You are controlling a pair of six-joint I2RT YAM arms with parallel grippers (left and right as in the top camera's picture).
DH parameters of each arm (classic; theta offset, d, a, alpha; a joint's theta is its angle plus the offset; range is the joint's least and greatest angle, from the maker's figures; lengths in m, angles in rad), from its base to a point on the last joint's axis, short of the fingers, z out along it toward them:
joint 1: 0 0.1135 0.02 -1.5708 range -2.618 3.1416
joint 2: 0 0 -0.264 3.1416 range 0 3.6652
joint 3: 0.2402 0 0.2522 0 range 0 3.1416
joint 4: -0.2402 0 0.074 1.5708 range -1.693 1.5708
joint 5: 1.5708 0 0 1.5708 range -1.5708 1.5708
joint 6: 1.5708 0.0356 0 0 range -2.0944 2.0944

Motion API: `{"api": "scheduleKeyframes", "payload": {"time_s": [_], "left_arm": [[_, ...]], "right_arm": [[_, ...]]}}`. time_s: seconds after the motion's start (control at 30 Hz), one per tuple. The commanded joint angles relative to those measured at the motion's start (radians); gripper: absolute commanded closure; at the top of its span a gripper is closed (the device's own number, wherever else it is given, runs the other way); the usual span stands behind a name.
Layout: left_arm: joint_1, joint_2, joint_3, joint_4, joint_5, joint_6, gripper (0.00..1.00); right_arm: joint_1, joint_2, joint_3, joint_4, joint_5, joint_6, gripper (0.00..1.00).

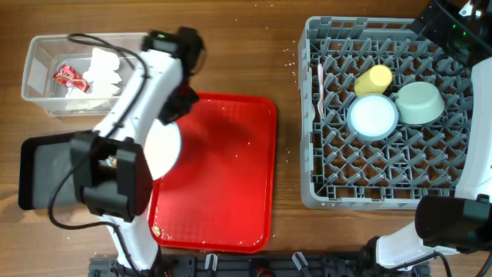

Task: Sort waste into correct bins and load items into the dishwasher rack
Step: 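Lift the plate with the left gripper and carry it left over the black tray, then tilt the plate over the black tray, then set it on the red tray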

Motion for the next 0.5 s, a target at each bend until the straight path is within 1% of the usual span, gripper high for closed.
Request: {"api": "scheduleKeyframes", "payload": {"time_s": [0.0,0.13,0.2,0.3,0.37,0.47], "left_arm": [[0.127,0.002,0.042,0.030,-0.041,0.042,0.96],[0.248,-0.005,0.053,0.092,0.018,0.059,0.96],[0.301,-0.019,0.053,0.129,0.072,0.105,0.96],[0.373,-0.045,0.053,0.183,0.145,0.140,0.96],[0.426,-0.066,0.053,0.219,0.214,0.181,0.96],[0.500,-0.085,0.053,0.233,0.318,0.187,0.96]], "right_arm": [[0.000,-0.002,0.017,0.003,0.008,0.014,0.00],[0.000,-0.002,0.017,0.003,0.008,0.014,0.00],[0.000,-0.002,0.017,0.003,0.008,0.014,0.00],[0.000,-0.002,0.017,0.003,0.008,0.014,0.00],[0.000,-0.002,0.017,0.003,0.008,0.014,0.00],[0.000,-0.002,0.017,0.003,0.008,0.014,0.00]]}}
